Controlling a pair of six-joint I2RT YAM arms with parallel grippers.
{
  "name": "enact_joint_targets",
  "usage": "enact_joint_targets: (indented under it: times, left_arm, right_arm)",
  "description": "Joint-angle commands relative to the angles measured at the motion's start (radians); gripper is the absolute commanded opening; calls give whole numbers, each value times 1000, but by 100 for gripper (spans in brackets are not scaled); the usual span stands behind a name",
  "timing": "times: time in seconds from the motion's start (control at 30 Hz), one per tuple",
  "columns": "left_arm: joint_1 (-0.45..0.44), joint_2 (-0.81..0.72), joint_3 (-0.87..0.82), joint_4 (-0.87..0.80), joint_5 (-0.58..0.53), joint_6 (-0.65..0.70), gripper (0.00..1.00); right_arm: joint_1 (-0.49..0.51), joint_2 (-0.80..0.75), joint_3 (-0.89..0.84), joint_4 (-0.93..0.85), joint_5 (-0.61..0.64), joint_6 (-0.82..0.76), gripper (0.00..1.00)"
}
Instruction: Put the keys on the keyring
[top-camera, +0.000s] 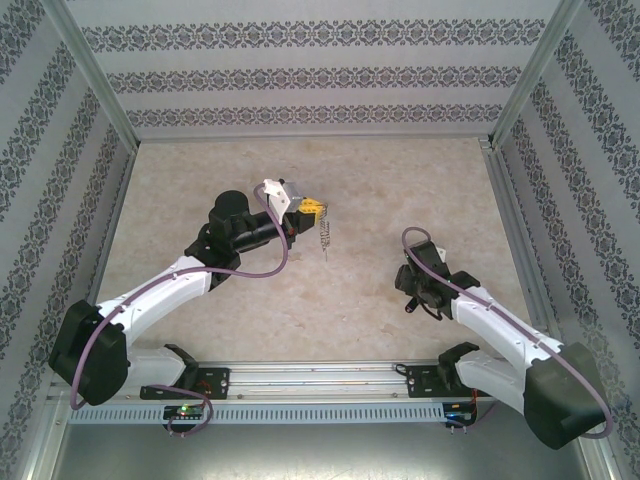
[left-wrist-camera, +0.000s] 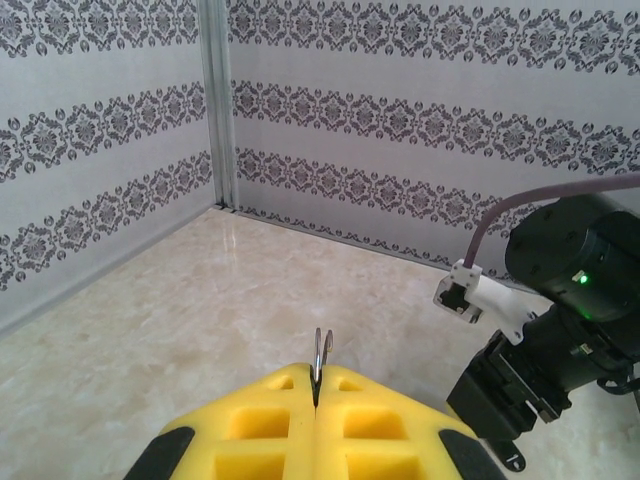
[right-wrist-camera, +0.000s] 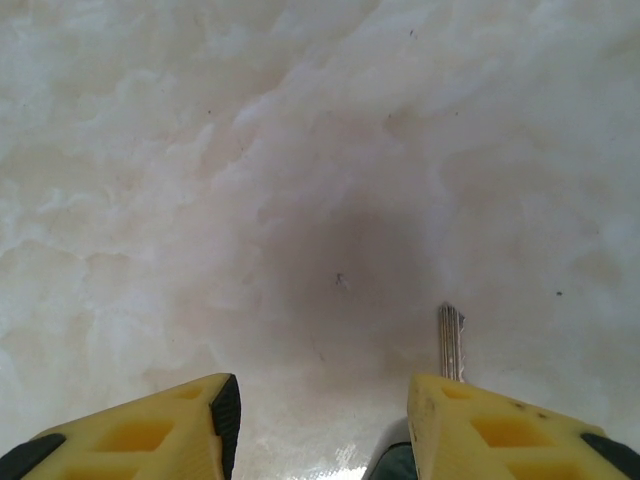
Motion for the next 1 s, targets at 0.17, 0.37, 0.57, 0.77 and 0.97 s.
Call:
enact_joint_targets:
  times: [0.17,0.37,0.57,0.77,0.97]
  left_arm:
    - [-10,1,-6,115,44,-35,0]
    - [-12,4,-17,163,49,-53,0]
    - [-10,16,-16,203,55,-76,0]
    - [-10,24,-15,214,55,-86,0]
    - [-10,19,-12,200,54,-83,0]
  right_arm:
    - [26,25,-40,-28,60,191,49]
    - [33,60,-56,-12,65,232,52]
    - [48,114,-19,-24,60,204,53]
    - [68,163,7,40,-19,178,53]
    - [158,283,104,104,-26,181,51]
